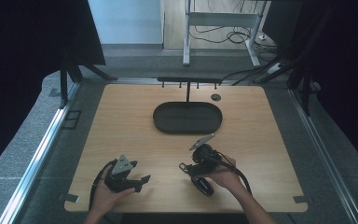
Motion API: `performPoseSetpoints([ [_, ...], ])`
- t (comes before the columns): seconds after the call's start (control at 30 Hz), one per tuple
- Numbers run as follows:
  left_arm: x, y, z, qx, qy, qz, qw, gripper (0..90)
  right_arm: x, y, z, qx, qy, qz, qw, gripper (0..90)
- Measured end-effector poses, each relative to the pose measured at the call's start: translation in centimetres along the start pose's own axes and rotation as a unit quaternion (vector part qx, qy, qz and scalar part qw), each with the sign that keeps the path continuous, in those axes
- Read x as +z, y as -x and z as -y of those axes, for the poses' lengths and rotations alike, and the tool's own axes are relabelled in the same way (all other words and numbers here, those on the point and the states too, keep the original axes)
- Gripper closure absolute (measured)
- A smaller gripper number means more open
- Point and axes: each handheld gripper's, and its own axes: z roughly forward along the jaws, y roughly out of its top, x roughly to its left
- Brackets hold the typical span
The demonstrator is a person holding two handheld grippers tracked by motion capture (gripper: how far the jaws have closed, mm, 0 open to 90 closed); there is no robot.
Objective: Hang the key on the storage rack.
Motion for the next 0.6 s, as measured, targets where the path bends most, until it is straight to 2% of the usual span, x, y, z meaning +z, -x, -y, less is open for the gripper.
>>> performPoseSetpoints([
  [0.4,0.1,0.0,0.0,0.0,-0.002,0.002,1.0,23.6,1.6,-0.4,-0.1,-0.001,-0.045,-0.003,0.999,57.0],
  [0.6,0.1,0.0,0.0,-0.001,-0.003,0.002,1.0,23.6,2.1,-0.3,-0.2,0.003,-0.055,-0.002,0.9985,57.5],
])
